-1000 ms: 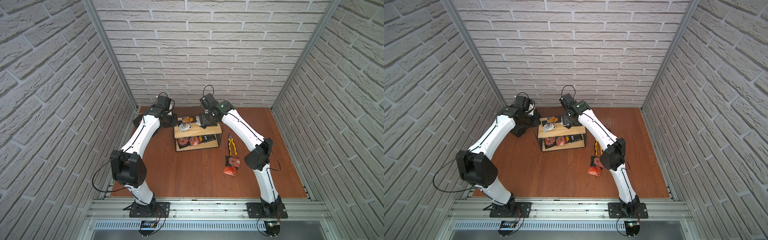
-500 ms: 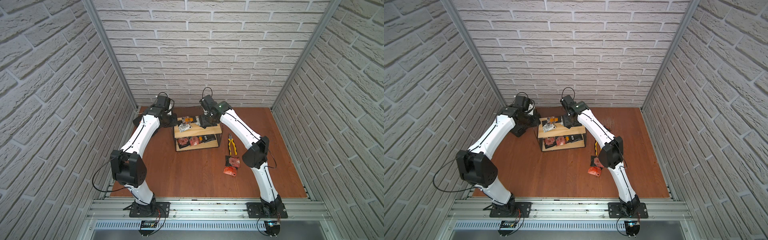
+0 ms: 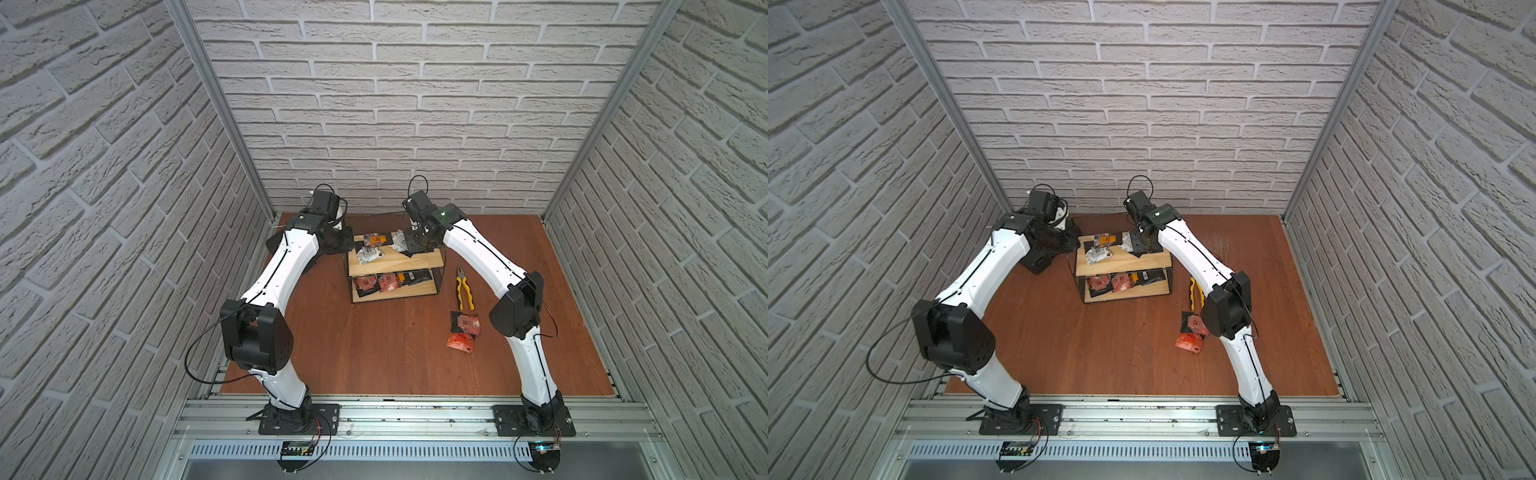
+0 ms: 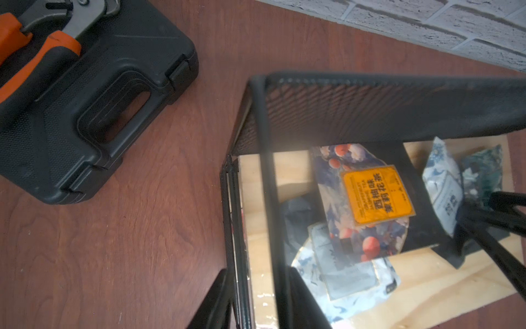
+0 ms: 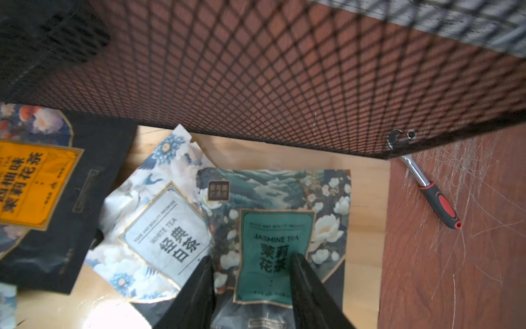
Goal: Remove the tea bags from the shelf
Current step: Pick up the tea bag from the shelf.
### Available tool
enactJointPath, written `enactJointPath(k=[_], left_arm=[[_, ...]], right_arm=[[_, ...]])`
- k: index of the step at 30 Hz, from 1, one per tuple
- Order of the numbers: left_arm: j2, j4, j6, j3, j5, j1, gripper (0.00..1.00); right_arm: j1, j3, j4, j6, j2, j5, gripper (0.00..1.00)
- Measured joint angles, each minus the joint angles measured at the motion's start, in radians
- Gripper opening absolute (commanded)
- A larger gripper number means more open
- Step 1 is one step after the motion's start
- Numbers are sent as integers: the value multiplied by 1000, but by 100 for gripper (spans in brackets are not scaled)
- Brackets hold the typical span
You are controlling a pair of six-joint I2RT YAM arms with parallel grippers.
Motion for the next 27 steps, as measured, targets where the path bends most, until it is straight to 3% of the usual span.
enactJointPath(k=[16, 27], left_arm=[[0, 0, 0, 0, 3, 2, 34], [0, 1, 0, 0, 6, 3, 34]], right_arm=[[0, -10, -3, 42, -10, -16, 3], [0, -39, -2, 69, -76, -51, 3]])
